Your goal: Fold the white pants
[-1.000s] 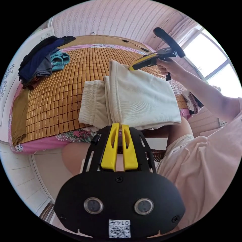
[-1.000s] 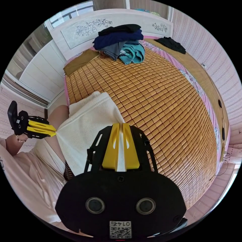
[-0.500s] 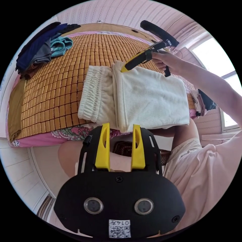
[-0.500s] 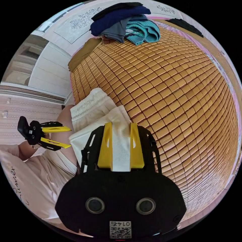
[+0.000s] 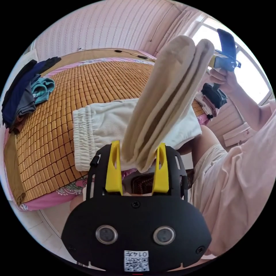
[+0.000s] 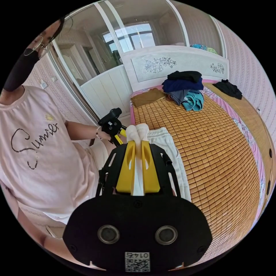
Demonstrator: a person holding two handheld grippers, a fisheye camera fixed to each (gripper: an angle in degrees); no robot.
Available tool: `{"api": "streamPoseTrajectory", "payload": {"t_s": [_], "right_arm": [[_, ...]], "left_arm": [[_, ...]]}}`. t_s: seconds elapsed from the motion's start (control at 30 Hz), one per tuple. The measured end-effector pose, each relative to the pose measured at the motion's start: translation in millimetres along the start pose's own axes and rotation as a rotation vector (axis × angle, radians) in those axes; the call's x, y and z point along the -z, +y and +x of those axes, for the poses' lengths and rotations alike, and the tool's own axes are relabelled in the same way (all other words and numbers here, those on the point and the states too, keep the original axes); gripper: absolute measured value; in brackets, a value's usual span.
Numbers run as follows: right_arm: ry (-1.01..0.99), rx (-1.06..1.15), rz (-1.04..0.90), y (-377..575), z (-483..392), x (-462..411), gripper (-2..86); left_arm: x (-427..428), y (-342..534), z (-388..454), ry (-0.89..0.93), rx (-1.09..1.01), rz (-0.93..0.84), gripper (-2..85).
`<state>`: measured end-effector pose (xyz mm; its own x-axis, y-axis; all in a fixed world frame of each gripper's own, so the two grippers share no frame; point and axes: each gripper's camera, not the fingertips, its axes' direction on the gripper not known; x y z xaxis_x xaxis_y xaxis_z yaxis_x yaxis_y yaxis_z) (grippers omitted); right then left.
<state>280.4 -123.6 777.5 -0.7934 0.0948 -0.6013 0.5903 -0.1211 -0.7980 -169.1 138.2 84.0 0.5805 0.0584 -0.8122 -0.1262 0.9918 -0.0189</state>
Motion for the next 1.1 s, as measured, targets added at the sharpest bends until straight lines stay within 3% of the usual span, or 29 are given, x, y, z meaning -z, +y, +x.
{"api": "streamPoseTrajectory", "payload": {"t_s": [0.07,0.17,0.27,0.4,0.5,0.67,0.87,1.0,1.1], "right_arm": [[-0.006,-0.032,0.037,-0.5,8.0,13.9,2.8],[0.004,-0.057,0.034,-24.6,32.9,12.3,3.0],[-0.042,-0.181,-0.040,-69.4,82.4,-29.4,4.1],[0.119,-0.398,-0.147,-85.1,136.0,-103.0,5.7],[0.108,-0.423,-0.111,-65.9,132.1,-97.5,5.6],[0.271,-0.449,-0.278,26.7,98.7,-67.4,2.6],[0.165,-0.571,-0.475,110.2,41.6,-115.4,0.0],[0.213,-0.670,-0.490,113.2,49.9,-139.5,-0.2],[0.155,-0.606,-0.469,83.3,60.8,-119.4,-0.3]], "left_arm": [[15.0,5.8,10.0,0.061,-0.011,0.049,6.4],[51.6,7.8,21.8,0.014,0.036,0.041,5.5],[71.8,-0.2,1.8,-0.082,0.143,-0.059,5.9],[18.7,5.0,-64.8,-0.293,0.316,-0.225,5.8],[-1.1,21.2,-65.7,-0.346,0.311,-0.299,7.0],[11.3,43.3,-21.8,-0.387,0.237,-0.181,6.2],[-16.1,39.7,50.3,-0.187,0.051,-0.064,4.3],[-80.9,21.4,91.3,-0.072,-0.090,-0.145,1.8],[-108.2,9.9,116.1,-0.022,-0.175,-0.155,0.2]]}}
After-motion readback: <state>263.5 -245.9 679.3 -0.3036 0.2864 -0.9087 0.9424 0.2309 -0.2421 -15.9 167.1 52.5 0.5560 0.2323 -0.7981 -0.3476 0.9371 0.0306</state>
